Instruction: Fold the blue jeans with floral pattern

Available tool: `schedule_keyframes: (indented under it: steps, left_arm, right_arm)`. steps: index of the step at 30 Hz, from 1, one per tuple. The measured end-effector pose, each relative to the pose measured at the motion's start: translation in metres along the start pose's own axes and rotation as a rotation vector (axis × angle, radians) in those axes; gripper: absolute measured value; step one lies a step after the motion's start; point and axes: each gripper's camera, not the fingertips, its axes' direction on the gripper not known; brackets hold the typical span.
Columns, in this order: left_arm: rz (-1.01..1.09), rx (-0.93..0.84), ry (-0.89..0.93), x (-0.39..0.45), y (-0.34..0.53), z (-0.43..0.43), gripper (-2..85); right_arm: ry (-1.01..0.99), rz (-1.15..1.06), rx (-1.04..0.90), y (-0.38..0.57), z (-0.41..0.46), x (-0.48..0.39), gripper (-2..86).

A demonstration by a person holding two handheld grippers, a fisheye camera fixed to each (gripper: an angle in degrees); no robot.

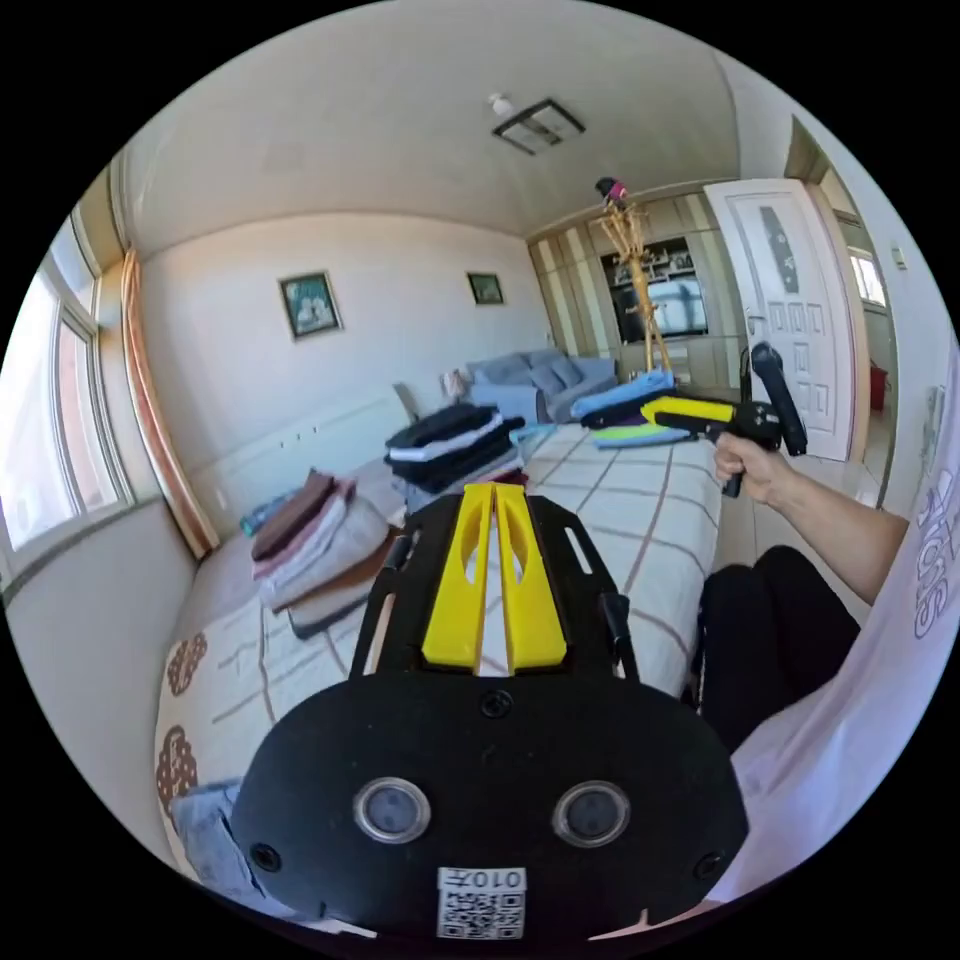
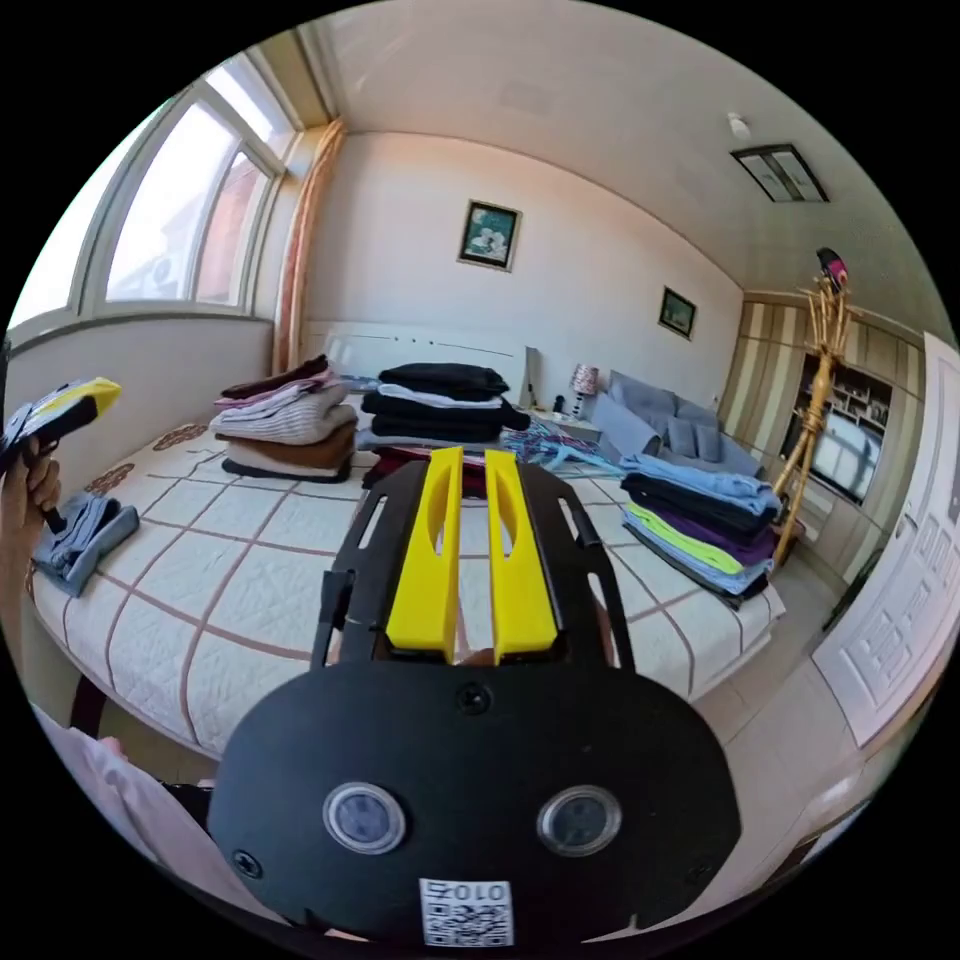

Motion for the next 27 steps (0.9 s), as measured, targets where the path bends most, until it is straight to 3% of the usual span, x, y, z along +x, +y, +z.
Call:
schedule_keyframes:
  steps: [4,5,7,12,14,16,18,19,22,27]
  left_arm:
    - [-0.058,0.345,0.038,0.004,-0.052,-0.003,1.6]
    - [-0.069,0.357,0.073,0.002,-0.058,0.002,1.9]
    - [-0.091,0.349,0.192,-0.003,-0.075,0.028,2.9]
    - [-0.022,0.378,0.205,0.008,-0.073,0.065,9.1]
    - [-0.055,0.291,0.250,0.008,-0.072,0.084,12.0]
    - [-0.026,0.154,0.319,0.011,-0.069,0.109,9.5]
    - [0.059,0.136,0.251,0.023,-0.060,0.112,4.5]
    - [0.098,0.159,0.125,0.032,-0.052,0.112,2.6]
    - [0.049,0.183,-0.088,0.034,-0.041,0.117,0.5]
    - [-0.189,0.228,-0.055,-0.005,-0.010,0.137,-0.2]
  right_arm:
    - [0.039,0.107,0.014,0.019,-0.024,0.097,3.7]
    - [0.081,0.110,0.031,0.020,-0.030,0.117,4.0]
    - [0.158,0.085,0.068,0.021,-0.036,0.142,4.6]
    - [0.259,0.089,0.047,0.008,-0.020,0.225,8.4]
    - [0.239,0.108,0.025,0.000,-0.003,0.269,10.7]
    - [0.259,0.101,-0.004,-0.004,0.016,0.297,11.7]
    - [0.293,0.083,-0.026,-0.007,0.037,0.321,12.2]
    - [0.307,0.083,-0.046,-0.009,0.052,0.338,12.4]
    - [0.327,0.067,-0.086,-0.020,0.084,0.372,12.6]
    - [0.345,0.063,-0.143,-0.045,0.135,0.419,12.3]
